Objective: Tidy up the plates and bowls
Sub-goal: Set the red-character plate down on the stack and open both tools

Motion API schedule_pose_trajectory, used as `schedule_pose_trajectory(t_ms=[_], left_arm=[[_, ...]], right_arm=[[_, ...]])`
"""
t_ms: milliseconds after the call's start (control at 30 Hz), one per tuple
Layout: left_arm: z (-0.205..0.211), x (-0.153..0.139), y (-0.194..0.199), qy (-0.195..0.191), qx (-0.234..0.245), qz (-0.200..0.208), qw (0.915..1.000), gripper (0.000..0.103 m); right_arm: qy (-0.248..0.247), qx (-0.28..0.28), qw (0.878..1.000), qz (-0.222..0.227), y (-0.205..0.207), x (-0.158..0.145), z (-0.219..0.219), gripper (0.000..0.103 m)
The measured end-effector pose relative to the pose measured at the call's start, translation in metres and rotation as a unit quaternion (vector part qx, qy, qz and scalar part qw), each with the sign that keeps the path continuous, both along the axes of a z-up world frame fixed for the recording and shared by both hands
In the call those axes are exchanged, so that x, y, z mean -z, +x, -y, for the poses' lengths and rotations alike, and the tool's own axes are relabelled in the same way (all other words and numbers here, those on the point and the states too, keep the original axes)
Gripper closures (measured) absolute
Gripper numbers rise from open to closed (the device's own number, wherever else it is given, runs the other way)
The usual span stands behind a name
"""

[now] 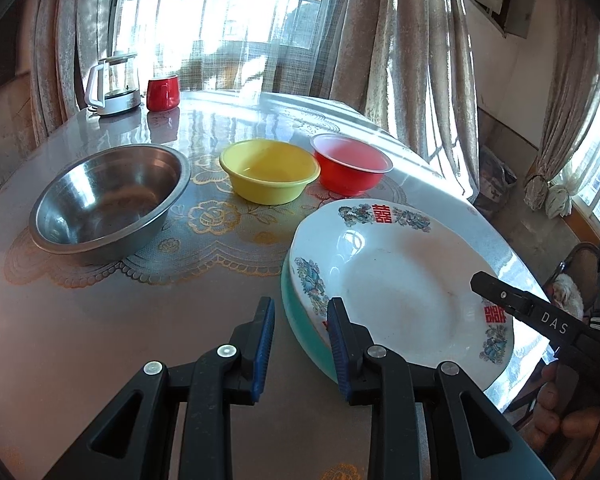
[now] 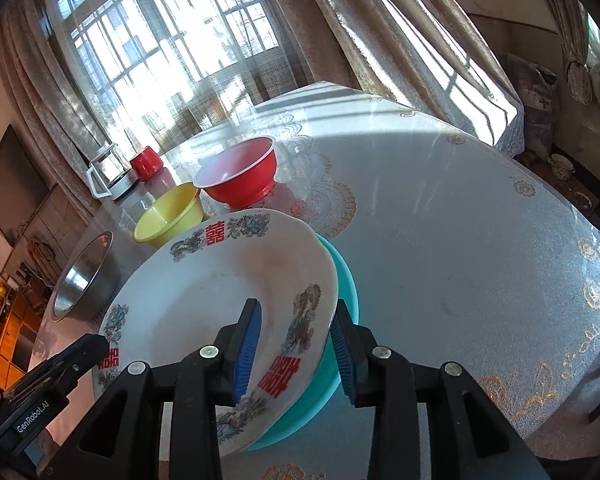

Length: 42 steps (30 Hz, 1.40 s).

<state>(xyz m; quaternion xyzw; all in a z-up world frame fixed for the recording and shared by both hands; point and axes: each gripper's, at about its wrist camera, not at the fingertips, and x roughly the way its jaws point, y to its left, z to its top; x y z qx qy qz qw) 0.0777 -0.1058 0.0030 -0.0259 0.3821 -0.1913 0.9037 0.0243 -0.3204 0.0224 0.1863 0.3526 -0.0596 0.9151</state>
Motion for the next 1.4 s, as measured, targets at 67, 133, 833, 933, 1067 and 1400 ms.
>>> schedule_pose_trajectory(t_ms=[67, 133, 833, 933, 1067, 1400], left_arm=[[-0.006, 0.002, 0.001, 0.002, -0.007, -0.007, 0.9999, 0.074], [-0.013, 0.005, 0.002, 0.002, -0.015, -0.013, 0.9998, 0.074], [-0.023, 0.019, 0.024, -0.073, -0.024, -0.052, 0.9957, 0.074], [-0.023, 0.018, 0.023, -0.075, -0.027, -0.047, 0.9957, 0.074], [-0.026, 0.017, 0.023, -0.083, -0.027, -0.048, 0.9951, 0.074], [-0.030, 0.010, 0.012, -0.038, -0.040, -0.022, 0.9983, 0.067]], right_arm=[[-0.007, 0.011, 1.000, 0.006, -0.003, -0.005, -0.001, 0.067], [-0.018, 0.016, 1.000, 0.013, -0.005, -0.010, -0.003, 0.063], [-0.001, 0.008, 1.000, 0.009, -0.003, -0.003, 0.005, 0.066], [-0.014, 0.024, 0.999, 0.018, -0.004, -0.007, 0.009, 0.067], [-0.023, 0.018, 0.999, 0.012, -0.001, -0.001, 0.003, 0.085], [-0.034, 0.021, 0.999, 0.005, -0.002, -0.005, 0.002, 0.077]])
